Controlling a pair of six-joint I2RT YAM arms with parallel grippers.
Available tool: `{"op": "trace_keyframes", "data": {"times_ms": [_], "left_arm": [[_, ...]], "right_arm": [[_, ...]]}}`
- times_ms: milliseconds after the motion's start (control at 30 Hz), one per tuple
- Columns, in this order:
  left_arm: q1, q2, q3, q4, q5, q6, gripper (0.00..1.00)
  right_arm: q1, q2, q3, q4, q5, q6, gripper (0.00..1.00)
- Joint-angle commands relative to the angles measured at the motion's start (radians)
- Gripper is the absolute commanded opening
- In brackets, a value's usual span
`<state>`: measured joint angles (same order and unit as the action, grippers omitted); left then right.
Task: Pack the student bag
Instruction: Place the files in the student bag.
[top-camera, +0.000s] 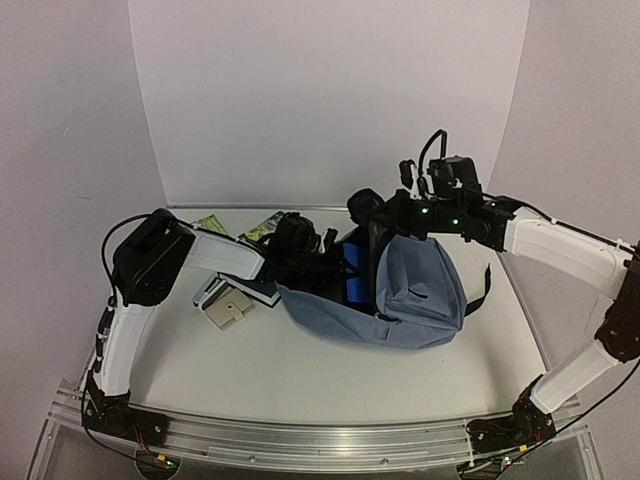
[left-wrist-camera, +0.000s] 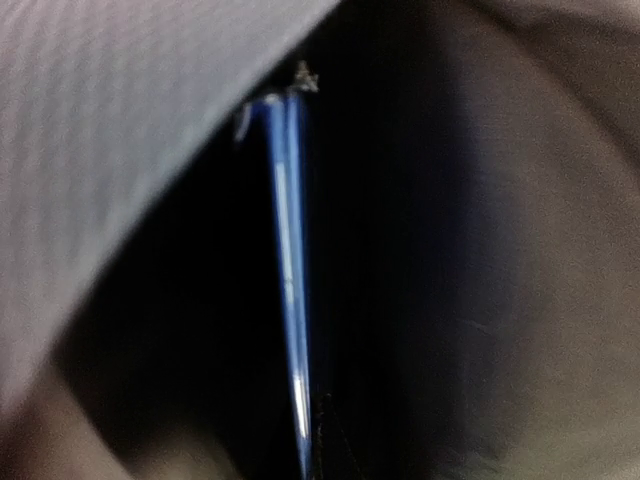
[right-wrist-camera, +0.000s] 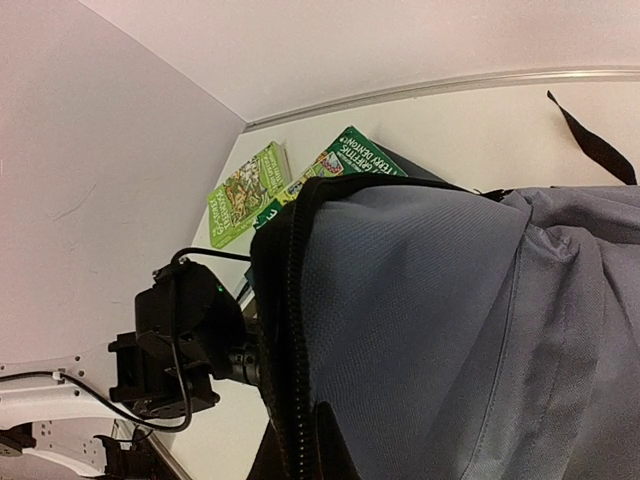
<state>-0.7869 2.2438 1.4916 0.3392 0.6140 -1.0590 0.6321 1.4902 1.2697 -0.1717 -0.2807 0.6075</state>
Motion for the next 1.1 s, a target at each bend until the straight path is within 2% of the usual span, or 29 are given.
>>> {"op": "trace_keyframes", "data": {"times_ms": [0, 267, 433, 567, 733, 933, 1067], "left_arm": [[-0.021, 0.049, 0.087, -0.142, -0.064, 0.11, 0.02], [-0.02, -0.067, 0.065, -0.331, -0.192, 0.266, 0.38], [-0.019, -0.198, 0.016, -0.463, -0.24, 0.356, 0.57], [-0.018, -0.336, -0.048, -0.542, -0.289, 0.406, 0.69], [0.005, -0.491, -0.121, -0.652, -0.361, 0.444, 0.78], [0.12, -0.622, -0.239, -0.699, -0.374, 0.436, 0.84], [0.212, -0.688, -0.311, -0.686, -0.351, 0.418, 0.85]], "right_arm": [[0.011, -0.007, 0.008, 0.129, 0.026, 0.008, 0.0], [0.011, -0.043, -0.097, 0.119, 0.195, 0.024, 0.0], [-0.012, -0.044, -0.147, 0.087, 0.207, 0.022, 0.0], [-0.095, -0.044, -0.205, 0.079, 0.153, 0.025, 0.0], [-0.23, -0.006, -0.285, 0.08, 0.061, 0.025, 0.0], [-0.268, 0.111, -0.337, 0.086, 0.058, 0.005, 0.0], [-0.268, 0.16, -0.346, 0.085, 0.103, 0.001, 0.1]]}}
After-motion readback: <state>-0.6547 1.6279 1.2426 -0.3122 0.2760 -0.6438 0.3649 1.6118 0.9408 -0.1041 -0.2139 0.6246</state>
